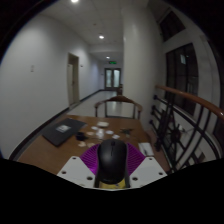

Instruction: Arrange mouse

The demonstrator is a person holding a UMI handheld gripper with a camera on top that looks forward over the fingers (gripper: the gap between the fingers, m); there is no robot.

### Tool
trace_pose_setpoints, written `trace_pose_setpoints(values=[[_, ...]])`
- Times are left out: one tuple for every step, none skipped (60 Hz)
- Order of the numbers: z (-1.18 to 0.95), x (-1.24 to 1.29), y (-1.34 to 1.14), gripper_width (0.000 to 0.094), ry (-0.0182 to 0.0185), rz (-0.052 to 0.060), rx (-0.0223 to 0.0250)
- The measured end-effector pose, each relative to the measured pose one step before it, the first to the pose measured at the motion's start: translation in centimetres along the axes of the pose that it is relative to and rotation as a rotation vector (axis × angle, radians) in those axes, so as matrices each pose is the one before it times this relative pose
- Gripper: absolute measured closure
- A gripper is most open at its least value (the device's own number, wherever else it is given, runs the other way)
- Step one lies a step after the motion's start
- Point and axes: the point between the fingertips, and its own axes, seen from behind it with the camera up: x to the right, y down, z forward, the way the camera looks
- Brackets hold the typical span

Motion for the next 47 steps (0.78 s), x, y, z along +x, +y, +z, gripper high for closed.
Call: trace_pose_setpoints(values=[[-0.173,1.404,0.511,0.0599,0.01717,0.0042,-0.01132],[-0.046,1.317,0.727,0.0599,0.01461,0.0038,-0.01689],[0.049,1.255,0.922,0.0596,0.01206,0.0065,-0.02063],[0.583,1.017,2.079,0.0599,0.00969,0.0071,-0.01932],[0.192,1.211,0.266,0.0598,0.00849,0.0098,-0.02688],[0.407,0.715,1.208,0.0599,0.00559,0.0073,-0.02795],[0.458,0.638,1.302,0.0599,0.00279,0.0030,-0.02928],[0.556,0.508,1.211,0.0598,0.00159,0.0004,-0.02873],[0.577,0.392,1.151,0.0599,0.00040,-0.0002,-0.02531],[0.574,0.243,1.037,0.0599,-0.00092,-0.0010,-0.02216],[0.370,0.105,1.647,0.0599,-0.00284,-0.0037,-0.01822],[0.929,-0.079,0.630,0.0598,-0.00024,-0.0045,-0.02000],[0.532,0.011,0.715,0.0596,-0.00301,-0.0055,-0.01609],[0.490,-0.028,0.623,0.0598,-0.00338,-0.0038,-0.01202],[0.479,-0.058,0.484,0.0598,-0.00311,-0.0018,-0.00889],[0.420,-0.087,0.450,0.0600,-0.00444,-0.0013,-0.00956],[0.363,-0.096,0.416,0.0599,-0.00541,0.0001,-0.01005],[-0.081,0.000,0.343,0.0598,-0.00620,0.0019,-0.00944],[0.358,-0.081,0.516,0.0591,-0.00244,0.0016,-0.00761],[0.195,-0.099,0.115,0.0591,-0.00458,0.0033,0.00471],[0.203,0.014,-0.336,0.0555,-0.00258,0.0057,0.01590],[0.115,0.033,0.157,0.0519,-0.00144,-0.0003,-0.00743],[0.067,-0.017,0.030,0.0520,-0.00533,-0.0001,-0.00256],[0.051,-0.010,-0.038,0.0479,-0.00449,-0.0034,-0.00195],[0.016,-0.024,0.071,0.0439,-0.00491,-0.0070,-0.00669],[-0.004,-0.051,0.029,0.0405,-0.00676,-0.0066,-0.00273],[-0.158,0.078,-0.093,0.0388,-0.00802,-0.0056,-0.00415],[-0.133,-0.011,0.152,0.0387,-0.00214,-0.0057,-0.00638],[-0.196,0.092,0.215,0.0321,0.00090,-0.0073,-0.00932],[-0.373,0.236,0.212,0.0254,0.00773,-0.0070,-0.00899],[-0.272,0.296,0.108,0.0187,0.01121,-0.0073,-0.00473],[-0.355,0.324,0.092,0.0119,0.01213,-0.0089,-0.00129],[-0.399,0.332,0.014,0.0052,0.01178,-0.0092,0.00315],[-0.455,0.299,-0.055,0.0073,0.01052,-0.0070,0.00920],[-0.488,0.213,-0.136,0.0082,0.00610,-0.0039,0.01324],[-0.582,0.106,-0.140,0.0079,0.00155,0.0006,0.01341],[-0.879,0.212,-0.051,0.0079,-0.00682,0.0033,0.01316],[-0.676,-0.086,0.005,0.0076,-0.00673,0.0063,0.00873],[-0.713,-0.134,0.058,0.0078,-0.01010,0.0092,0.00573],[-0.743,-0.157,0.113,0.0080,-0.01192,0.0112,0.00394],[-0.776,-0.176,0.123,0.0082,-0.01263,0.0133,0.00313],[-0.778,-0.157,0.142,0.0080,-0.01278,0.0140,0.00442],[-0.775,-0.141,0.158,0.0081,-0.01258,0.0135,0.00526],[-0.550,-0.078,0.148,0.0077,-0.01520,0.0155,0.00571],[-0.993,-0.060,0.117,0.0079,-0.01055,0.0086,0.00502],[-0.825,0.017,0.164,0.0080,-0.00697,0.0053,0.00493],[-0.781,0.090,0.158,0.0080,-0.00372,0.0037,0.00564]])
